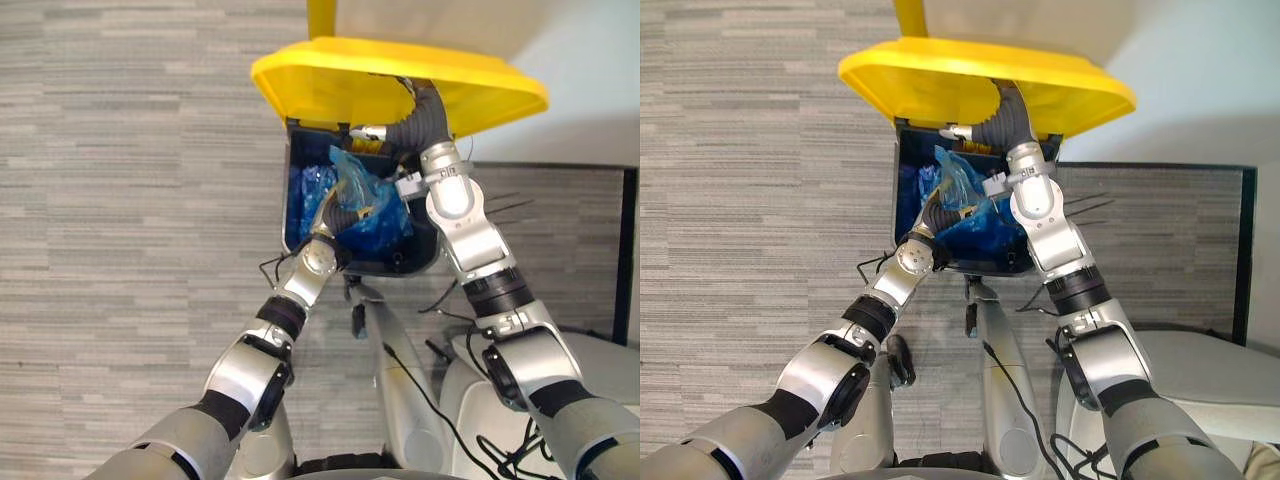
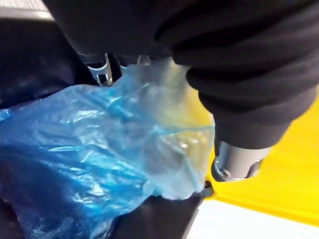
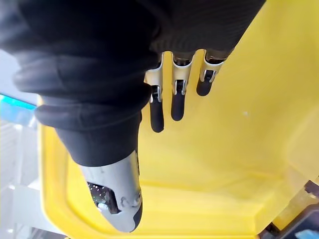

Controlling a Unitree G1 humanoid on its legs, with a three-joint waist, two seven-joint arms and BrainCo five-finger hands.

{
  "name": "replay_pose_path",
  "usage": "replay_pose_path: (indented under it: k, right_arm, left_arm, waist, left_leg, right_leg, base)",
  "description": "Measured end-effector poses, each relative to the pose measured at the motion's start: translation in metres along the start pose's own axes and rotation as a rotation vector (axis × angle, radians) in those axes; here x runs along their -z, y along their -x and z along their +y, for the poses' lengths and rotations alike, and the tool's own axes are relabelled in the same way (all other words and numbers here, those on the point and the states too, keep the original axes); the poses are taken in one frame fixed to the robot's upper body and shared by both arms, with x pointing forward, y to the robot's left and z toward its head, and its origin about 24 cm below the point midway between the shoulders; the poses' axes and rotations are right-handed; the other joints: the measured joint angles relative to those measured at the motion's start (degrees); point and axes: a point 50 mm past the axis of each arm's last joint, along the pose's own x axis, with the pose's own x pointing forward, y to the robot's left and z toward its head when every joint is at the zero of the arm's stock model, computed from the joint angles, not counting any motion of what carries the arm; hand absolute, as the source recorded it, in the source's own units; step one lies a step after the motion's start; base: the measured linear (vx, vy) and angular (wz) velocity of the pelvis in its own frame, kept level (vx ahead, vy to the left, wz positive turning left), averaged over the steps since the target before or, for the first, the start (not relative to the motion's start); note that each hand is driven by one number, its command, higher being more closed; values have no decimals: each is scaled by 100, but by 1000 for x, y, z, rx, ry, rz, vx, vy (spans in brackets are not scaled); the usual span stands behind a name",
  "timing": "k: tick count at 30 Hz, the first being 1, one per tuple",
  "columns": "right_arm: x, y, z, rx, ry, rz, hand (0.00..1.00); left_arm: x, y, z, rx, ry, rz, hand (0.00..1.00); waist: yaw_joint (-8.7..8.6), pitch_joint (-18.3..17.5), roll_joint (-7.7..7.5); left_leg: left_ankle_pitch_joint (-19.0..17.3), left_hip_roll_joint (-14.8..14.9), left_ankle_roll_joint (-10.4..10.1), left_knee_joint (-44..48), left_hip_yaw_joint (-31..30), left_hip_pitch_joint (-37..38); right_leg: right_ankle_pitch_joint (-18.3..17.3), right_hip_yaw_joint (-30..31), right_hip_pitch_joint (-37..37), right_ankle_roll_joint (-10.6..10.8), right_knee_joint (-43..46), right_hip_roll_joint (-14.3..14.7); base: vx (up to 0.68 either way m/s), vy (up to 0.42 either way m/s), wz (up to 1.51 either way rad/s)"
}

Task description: Gather rubbish on tea table into small bin, then transfer packed bag to large trash can.

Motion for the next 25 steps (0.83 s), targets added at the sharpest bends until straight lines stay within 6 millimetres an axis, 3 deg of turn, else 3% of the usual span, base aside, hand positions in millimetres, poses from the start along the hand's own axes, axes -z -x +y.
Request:
replay_pose_path:
  k: [3, 5, 6, 8, 9, 10, 11, 12, 14, 16, 17, 18, 20, 22, 25]
  right_arm:
    - [35, 32, 4, -38, 18, 133, 0]
    - [70, 71, 1, -30, 25, 284, 0]
    - [77, 80, 3, -33, 23, 320, 0]
    - [104, 119, 13, -92, 8, 470, 0]
    - [110, 130, 15, -111, 7, 507, 0]
    - [118, 146, 18, -143, 6, 559, 0]
    - [124, 158, 19, -169, 14, 602, 0]
    - [128, 167, 19, -182, 15, 630, 0]
    - [142, 222, 18, -211, -1, 791, 0]
    - [146, 252, 19, -214, -23, 877, 0]
    - [146, 280, 22, -220, -47, 953, 0]
    - [146, 293, 24, -216, -60, 990, 0]
    - [143, 311, 24, -183, -79, 1041, 0]
    - [142, 316, 23, -167, -84, 1050, 0]
    - [147, 318, 19, -147, -82, 1073, 0]
  left_arm:
    - [49, 20, 10, -19, -23, 121, 0]
    - [91, 46, 19, -35, -15, 223, 0]
    - [103, 55, 22, -47, -1, 253, 0]
    - [147, 95, 32, -82, 66, 391, 0]
    - [156, 105, 34, -92, 87, 419, 0]
    - [171, 127, 40, -128, 132, 469, 0]
    - [184, 148, 41, -152, 179, 520, 0]
    - [191, 159, 41, -160, 207, 550, 0]
    - [211, 201, 38, -176, 278, 652, 0]
    - [213, 221, 34, -178, 316, 678, 0]
    - [212, 236, 32, -174, 346, 683, 0]
    - [210, 241, 29, -175, 368, 679, 0]
    - [208, 244, 24, -174, 417, 673, 0]
    - [203, 247, 11, -157, 476, 665, 0]
    - [201, 247, 8, -138, 504, 642, 0]
  waist:
    - [56, -32, 10]
    - [107, -51, -4]
    - [104, -116, -24]
    - [119, -420, -93]
    - [129, -436, -94]
    - [186, -479, -123]
    - [293, -548, -43]
    - [260, -557, -7]
    - [130, -821, 55]
    - [129, -1022, 37]
    - [142, -1223, -1]
    - [181, -1305, -9]
    - [290, -1480, -1]
    - [373, -1767, 104]
    - [344, -2005, 80]
  left_leg:
    - [6, -40, 2, -2, -179, 321]
    - [9, -135, 11, -73, -213, 787]
    - [17, -193, 30, -110, -189, 874]
    - [144, -486, 272, -350, 91, 1154]
    - [149, -534, 332, -362, 158, 1243]
    - [181, -572, 569, -352, 376, 1367]
    - [230, -368, 763, -374, 804, 1370]
    - [253, -355, 814, -392, 838, 1382]
    - [434, -316, 874, -694, 830, 1463]
    - [600, -309, 848, -896, 837, 1397]
    - [705, -286, 800, -1008, 856, 1286]
    - [734, -236, 750, -1019, 867, 1242]
    - [838, -137, 600, -1133, 945, 1184]
    - [1120, -38, 516, -1455, 1099, 1079]
    - [1498, -129, 431, -2059, 1280, 1145]
  right_leg:
    - [20, -132, 488, 23, -137, -14]
    - [70, -130, 993, 61, -225, -50]
    - [94, -99, 1060, 96, -248, -97]
    - [411, 103, 1278, 319, -603, -196]
    - [569, 170, 1409, 411, -781, -201]
    - [972, 197, 1489, 732, -1063, -191]
    - [1244, 191, 1412, 834, -944, -126]
    - [944, 196, 1299, 539, -176, -134]
    - [-232, 231, 1285, 149, 2247, -198]
    - [-548, 410, 1510, 120, 2897, -205]
    - [-652, 601, 1803, 122, 3087, -231]
    - [-733, 678, 2084, 208, 2875, -232]
    - [-1330, 414, 2620, 530, 1697, -180]
    - [-1401, 221, 2914, 497, 562, -3]
    - [-1329, 295, 3263, 379, -671, 110]
  base:
    - [-26, 58, 21]
    - [-26, 96, 10]
    - [-60, 124, -4]
    - [-98, 158, -27]
    - [-121, 172, -70]
    - [-190, 125, -114]
    - [-377, 161, -118]
    - [-419, 99, -74]
    - [-242, 44, -16]
    - [-82, -35, -15]
    - [-62, -110, -14]
    - [-62, -139, -17]
    - [-2, -124, -31]
    - [29, -120, -49]
    - [35, -87, -25]
